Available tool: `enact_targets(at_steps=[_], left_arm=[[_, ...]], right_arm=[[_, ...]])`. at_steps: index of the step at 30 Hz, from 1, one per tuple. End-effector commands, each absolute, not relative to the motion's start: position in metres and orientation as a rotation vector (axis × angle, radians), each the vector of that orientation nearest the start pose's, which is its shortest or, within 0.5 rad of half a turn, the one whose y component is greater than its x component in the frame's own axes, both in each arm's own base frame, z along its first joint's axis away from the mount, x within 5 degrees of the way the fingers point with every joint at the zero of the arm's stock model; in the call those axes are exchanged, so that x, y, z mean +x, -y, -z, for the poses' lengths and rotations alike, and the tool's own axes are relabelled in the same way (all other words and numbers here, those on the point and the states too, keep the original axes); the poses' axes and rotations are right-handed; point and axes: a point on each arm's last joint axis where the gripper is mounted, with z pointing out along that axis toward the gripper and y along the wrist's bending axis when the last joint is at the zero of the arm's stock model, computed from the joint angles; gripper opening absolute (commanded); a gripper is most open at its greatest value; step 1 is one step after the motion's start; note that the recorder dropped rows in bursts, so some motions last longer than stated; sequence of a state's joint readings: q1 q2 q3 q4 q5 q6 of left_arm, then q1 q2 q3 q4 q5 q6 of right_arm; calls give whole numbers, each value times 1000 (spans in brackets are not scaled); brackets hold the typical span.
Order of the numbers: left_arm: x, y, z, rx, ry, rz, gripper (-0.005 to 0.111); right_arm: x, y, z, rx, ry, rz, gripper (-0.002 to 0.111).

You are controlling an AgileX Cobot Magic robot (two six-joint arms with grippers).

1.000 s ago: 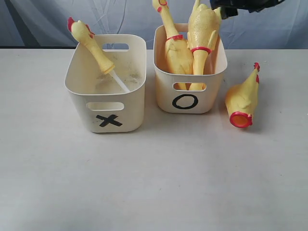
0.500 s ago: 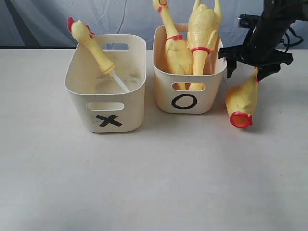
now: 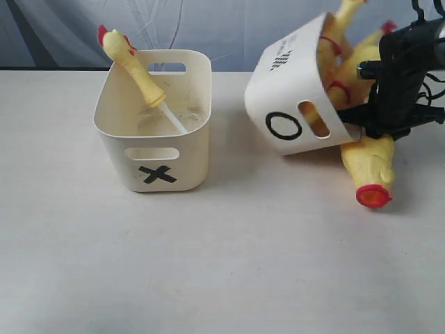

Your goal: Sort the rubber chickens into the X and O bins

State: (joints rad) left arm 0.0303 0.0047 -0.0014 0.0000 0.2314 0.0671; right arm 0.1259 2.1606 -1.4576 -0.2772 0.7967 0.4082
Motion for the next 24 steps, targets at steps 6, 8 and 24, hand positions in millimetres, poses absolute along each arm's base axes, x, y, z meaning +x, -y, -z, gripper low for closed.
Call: enact_targets(at_steps=[6,8,24], left_arm=[[56,-1,-192,29,-1715,-61,0],[56,-1,-192,29,-1715,-61,0],[56,-1,-192,29,-1715,-61,0]], right_arm=[[417,-35,-143,-80,-2871,271,-1],[417,-32,-157,-116,-2831,314,-1],[397,-22,-243,-132,-2665,417,-1]])
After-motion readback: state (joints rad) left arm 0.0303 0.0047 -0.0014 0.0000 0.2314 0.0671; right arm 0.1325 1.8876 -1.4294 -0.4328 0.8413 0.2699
